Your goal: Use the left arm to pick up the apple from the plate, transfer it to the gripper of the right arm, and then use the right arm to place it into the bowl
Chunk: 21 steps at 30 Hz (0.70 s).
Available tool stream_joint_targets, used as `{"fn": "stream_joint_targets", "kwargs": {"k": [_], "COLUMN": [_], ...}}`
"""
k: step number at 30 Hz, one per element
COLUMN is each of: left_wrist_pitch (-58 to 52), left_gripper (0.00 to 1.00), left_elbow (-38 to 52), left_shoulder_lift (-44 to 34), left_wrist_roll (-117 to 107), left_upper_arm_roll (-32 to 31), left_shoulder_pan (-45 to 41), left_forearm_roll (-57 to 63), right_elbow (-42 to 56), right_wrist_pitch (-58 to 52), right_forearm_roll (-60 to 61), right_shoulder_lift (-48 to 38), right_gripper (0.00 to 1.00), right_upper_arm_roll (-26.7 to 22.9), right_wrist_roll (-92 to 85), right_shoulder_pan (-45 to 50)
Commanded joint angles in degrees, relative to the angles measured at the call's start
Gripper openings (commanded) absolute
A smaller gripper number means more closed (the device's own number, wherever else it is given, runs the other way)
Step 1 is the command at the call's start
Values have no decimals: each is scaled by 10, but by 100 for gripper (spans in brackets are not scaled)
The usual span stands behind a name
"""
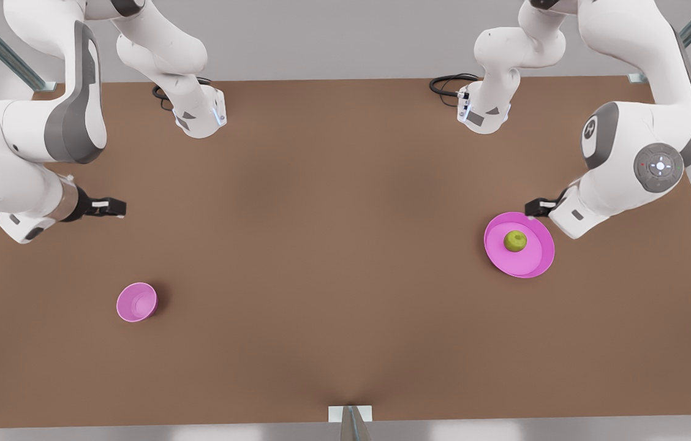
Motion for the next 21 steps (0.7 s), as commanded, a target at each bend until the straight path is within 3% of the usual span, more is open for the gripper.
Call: {"fn": "stream_joint_targets", "kwargs": {"k": [1,4,5,8,13,21], "left_wrist_pitch": [16,31,148,333,488,537], "left_gripper": [100,100,100,100,100,100], "left_elbow": [1,-23,-116,-238,-337,-386], "left_shoulder_lift": [-1,5,13,39,63,82], "left_wrist_roll": [-11,-4,-2,4,27,28], "left_upper_arm_roll": [0,7,31,53,65,65], "left_shoulder_pan": [0,0,0,3,5,14], "left_forearm_roll": [1,2,1,2,0,-1], "right_elbow": [0,0,0,0,-1,-1], "right_wrist_pitch": [37,36,36,36,34,34], "right_forearm_roll": [1,-2,-2,-3,-2,-4], "right_shoulder_lift": [0,8,9,12,17,21], "right_gripper": [100,100,100,100,100,100], "right_upper_arm_roll": [0,0,0,0,0,0], "right_wrist_roll": [-2,-3,-2,-2,0,-1], "right_shoulder_pan": [0,0,0,2,3,5]}}
